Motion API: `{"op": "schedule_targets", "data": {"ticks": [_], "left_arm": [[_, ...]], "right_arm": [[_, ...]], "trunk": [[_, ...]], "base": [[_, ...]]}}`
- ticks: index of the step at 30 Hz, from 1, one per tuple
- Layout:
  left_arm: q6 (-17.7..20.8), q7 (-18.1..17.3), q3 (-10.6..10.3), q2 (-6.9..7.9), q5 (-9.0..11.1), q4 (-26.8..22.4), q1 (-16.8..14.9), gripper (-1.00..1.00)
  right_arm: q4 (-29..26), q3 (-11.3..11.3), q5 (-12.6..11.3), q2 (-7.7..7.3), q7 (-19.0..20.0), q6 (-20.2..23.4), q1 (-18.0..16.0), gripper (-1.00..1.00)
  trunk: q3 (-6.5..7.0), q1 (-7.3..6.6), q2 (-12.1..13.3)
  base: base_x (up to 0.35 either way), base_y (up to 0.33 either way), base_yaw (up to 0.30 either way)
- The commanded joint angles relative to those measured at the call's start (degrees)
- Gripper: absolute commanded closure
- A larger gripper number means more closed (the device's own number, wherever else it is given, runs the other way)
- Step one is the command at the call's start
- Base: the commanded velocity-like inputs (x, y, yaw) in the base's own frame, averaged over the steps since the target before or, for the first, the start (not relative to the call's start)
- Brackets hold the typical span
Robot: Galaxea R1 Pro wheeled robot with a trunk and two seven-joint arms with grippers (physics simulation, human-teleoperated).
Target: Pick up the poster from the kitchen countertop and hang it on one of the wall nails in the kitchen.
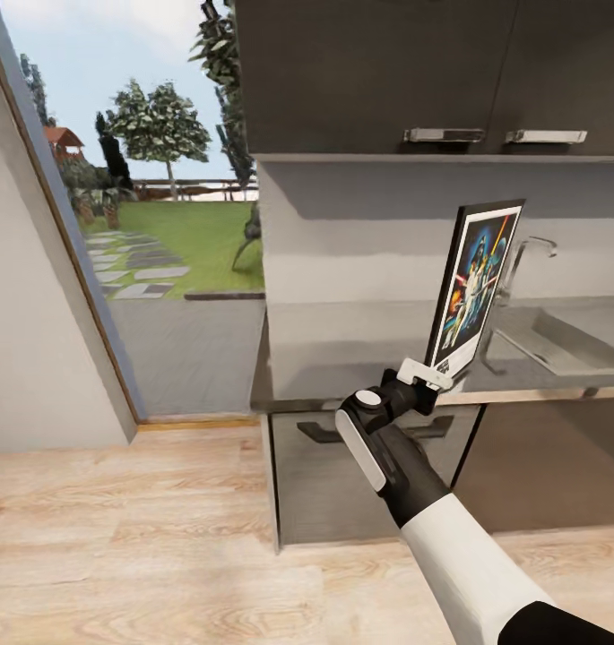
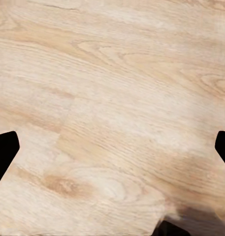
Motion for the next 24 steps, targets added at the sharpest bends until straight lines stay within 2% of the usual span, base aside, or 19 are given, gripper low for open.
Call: {"op": "schedule_targets", "data": {"ticks": [1, 24], "left_arm": [[-0.09, -0.03, 0.01, -0.01, 0.13, -0.06, 0.02, -1.00], [-0.27, -0.03, 0.06, -0.01, 0.13, -0.14, 0.02, -1.00]], "right_arm": [[-0.04, 0.12, -0.30, -0.02, -0.29, 0.44, -0.06, 1.00], [-0.12, 0.31, -0.30, -0.03, -0.26, 0.44, -0.06, 1.00]], "trunk": [[-0.04, -0.03, -0.03], [-0.04, -0.03, -0.03]], "base": [[-0.337, 0.000, 0.094], [-0.340, 0.000, 0.008]]}}
